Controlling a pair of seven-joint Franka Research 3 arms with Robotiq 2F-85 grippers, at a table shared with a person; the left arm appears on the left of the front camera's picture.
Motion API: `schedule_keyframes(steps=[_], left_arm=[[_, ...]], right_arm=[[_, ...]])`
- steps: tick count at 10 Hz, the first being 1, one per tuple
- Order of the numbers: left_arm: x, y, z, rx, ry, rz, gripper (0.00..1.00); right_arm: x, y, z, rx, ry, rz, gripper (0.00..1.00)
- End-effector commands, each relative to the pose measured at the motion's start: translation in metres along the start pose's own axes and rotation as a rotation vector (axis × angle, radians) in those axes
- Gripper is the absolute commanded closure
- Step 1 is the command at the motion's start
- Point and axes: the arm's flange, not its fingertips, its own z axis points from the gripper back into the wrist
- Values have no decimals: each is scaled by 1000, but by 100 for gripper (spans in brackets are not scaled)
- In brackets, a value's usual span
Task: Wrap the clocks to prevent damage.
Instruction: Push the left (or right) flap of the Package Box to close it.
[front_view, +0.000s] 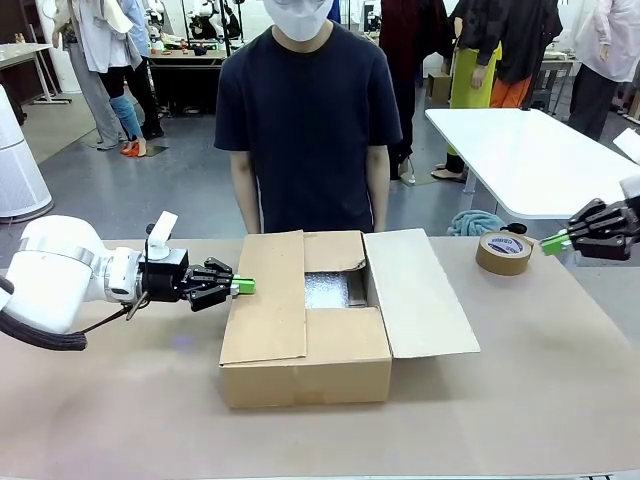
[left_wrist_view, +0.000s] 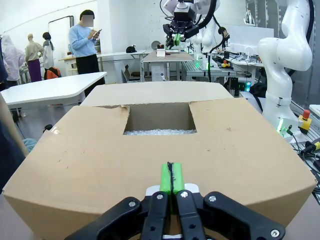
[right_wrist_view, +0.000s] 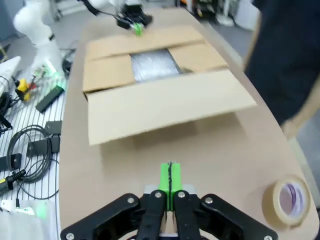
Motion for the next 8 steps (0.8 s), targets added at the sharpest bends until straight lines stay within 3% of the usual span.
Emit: schedule_keyframes(steps=[1,3,5,6,8], left_arm=[[-3,0,0,5,12,1,100],[-3,0,0,5,12,1,100],[-3,0,0,5,12,1,100],[-3,0,0,5,12,1,100],[-3,0,0,5,12,1,100]], right_arm=[[-16,-15,-23,104,-68,71,99],[-22,-12,-38,134,-58,93,99],[-5,-5,-34,116,-23,140,99],[-23,-5,-46,137,-65,81,99],[-23,-5,-46,137,-65,81,99]])
